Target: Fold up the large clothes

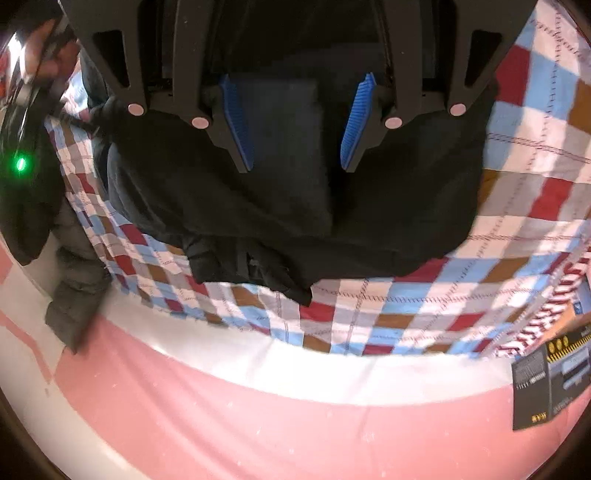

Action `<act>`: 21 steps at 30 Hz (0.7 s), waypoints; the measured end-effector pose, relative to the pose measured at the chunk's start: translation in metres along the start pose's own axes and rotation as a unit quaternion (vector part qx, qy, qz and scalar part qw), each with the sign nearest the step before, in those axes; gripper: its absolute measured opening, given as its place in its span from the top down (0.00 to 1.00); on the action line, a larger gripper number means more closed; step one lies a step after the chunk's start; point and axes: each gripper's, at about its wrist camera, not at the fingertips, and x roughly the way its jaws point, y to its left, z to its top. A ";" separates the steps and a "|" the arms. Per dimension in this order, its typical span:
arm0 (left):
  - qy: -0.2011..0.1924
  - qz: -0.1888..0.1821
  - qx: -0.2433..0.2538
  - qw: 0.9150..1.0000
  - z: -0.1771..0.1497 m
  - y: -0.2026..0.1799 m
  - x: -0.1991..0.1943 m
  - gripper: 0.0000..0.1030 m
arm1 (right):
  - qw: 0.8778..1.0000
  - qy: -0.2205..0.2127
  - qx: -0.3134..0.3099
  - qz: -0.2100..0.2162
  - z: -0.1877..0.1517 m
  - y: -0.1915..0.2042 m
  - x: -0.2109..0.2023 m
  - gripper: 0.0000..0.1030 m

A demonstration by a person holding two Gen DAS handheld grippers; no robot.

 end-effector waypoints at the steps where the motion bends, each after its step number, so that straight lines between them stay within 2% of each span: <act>1: 0.011 0.005 -0.007 1.000 0.000 0.001 0.008 0.50 | 1.000 0.008 -0.010 0.000 -0.004 0.005 0.007 0.74; 6: 0.026 0.018 -0.022 0.999 -0.014 0.007 0.015 0.50 | 0.999 0.013 -0.041 0.011 -0.009 0.015 0.011 0.74; 8: 0.014 0.017 -0.009 1.000 -0.013 0.001 0.008 0.50 | 0.999 0.005 -0.040 0.022 -0.004 0.013 -0.004 0.74; 10: -0.002 0.015 0.017 1.000 -0.005 -0.011 0.004 0.50 | 0.999 -0.022 -0.031 0.026 0.002 0.003 -0.018 0.74; 12: -0.015 0.016 0.040 0.999 0.004 -0.025 0.006 0.50 | 0.998 -0.065 -0.009 0.015 0.015 -0.008 -0.036 0.74; 14: -0.018 0.023 0.063 0.998 0.009 -0.034 0.018 0.50 | 0.997 -0.077 0.011 0.001 0.029 -0.023 -0.037 0.74; 15: -0.016 0.039 0.075 0.996 0.009 -0.034 0.028 0.50 | 0.997 -0.079 0.019 -0.011 0.037 -0.030 -0.034 0.74; 17: 0.019 0.079 0.075 0.994 0.003 -0.024 0.057 0.50 | 0.996 -0.075 0.021 -0.036 0.047 -0.038 -0.024 0.74; 19: 0.043 0.055 0.040 0.997 -0.007 -0.003 0.077 0.46 | 0.997 -0.054 0.016 -0.054 0.054 -0.044 -0.006 0.74; 21: 0.034 0.036 0.022 0.999 -0.015 0.009 0.082 0.45 | 0.997 -0.037 0.002 -0.074 0.053 -0.047 0.011 0.74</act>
